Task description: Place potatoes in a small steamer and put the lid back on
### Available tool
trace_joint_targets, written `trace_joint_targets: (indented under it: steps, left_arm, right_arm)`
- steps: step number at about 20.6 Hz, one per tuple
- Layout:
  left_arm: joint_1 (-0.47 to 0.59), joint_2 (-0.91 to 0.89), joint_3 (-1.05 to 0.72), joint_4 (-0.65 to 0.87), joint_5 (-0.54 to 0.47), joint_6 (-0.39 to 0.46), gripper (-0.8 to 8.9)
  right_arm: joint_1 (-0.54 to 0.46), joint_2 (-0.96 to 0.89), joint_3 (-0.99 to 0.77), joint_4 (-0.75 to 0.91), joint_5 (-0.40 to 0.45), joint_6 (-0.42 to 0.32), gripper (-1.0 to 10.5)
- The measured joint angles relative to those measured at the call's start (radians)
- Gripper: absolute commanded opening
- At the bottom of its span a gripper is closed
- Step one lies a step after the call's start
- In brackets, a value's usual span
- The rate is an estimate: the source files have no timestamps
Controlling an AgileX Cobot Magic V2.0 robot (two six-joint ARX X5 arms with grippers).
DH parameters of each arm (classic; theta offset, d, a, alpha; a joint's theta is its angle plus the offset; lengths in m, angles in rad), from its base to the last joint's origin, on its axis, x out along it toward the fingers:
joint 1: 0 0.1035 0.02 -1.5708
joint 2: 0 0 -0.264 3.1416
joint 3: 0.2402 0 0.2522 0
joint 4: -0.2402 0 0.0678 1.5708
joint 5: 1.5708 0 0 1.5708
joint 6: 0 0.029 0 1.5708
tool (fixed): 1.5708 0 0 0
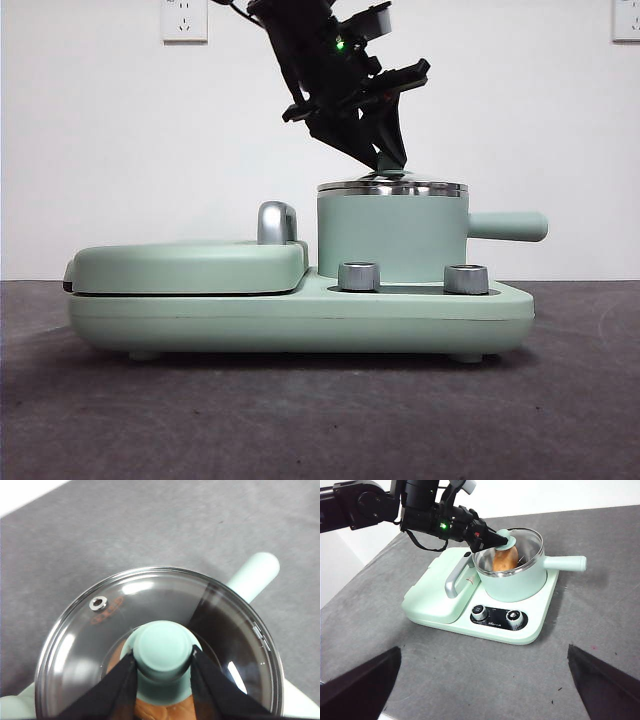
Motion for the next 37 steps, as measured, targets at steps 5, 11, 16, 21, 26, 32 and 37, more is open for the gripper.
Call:
trace_joint_targets:
  steps: [5, 11, 16, 21, 26, 32, 37]
  left_arm:
    - [0.001, 0.000, 0.002, -0.001, 0.027, 0.021, 0.06]
    - [0.006, 0.001, 0.003, -0.019, 0.050, 0.011, 4.36]
    - [0.014, -0.021, 0.088, -0.213, 0.029, 0.010, 5.35]
    - [0.054, -0.276, 0.133, -0.531, 0.010, -0.021, 4.58]
    - [0.097, -0.550, -0.145, -0.617, 0.109, -0.060, 4.35]
    - [0.096, -0.951, -0.625, -0.491, 0.114, -0.126, 4.28]
    - [0.096, -1.208, -0.814, -0.426, 0.111, -0.169, 0.06]
  right_arm:
    - [0.000, 0.000, 0.000, 0.003, 0.002, 0.000, 5.5]
    - [0.000, 0.000, 0.000, 0.003, 0.002, 0.000, 5.4]
    - [0.000, 0.000, 0.000, 0.004, 0.002, 0.000, 5.4]
    - [0.000, 0.000, 0.000, 0.005, 0.001, -0.001, 5.5]
    - [0.000, 0.034, -0.002, 0.004, -0.076, -0.026, 5.4]
    - [0.000, 0.072, -0.006, -0.003, -0.077, -0.055, 5.3]
    - [0.000, 0.079, -0.006, -0.019, -0.074, -0.066, 0.1]
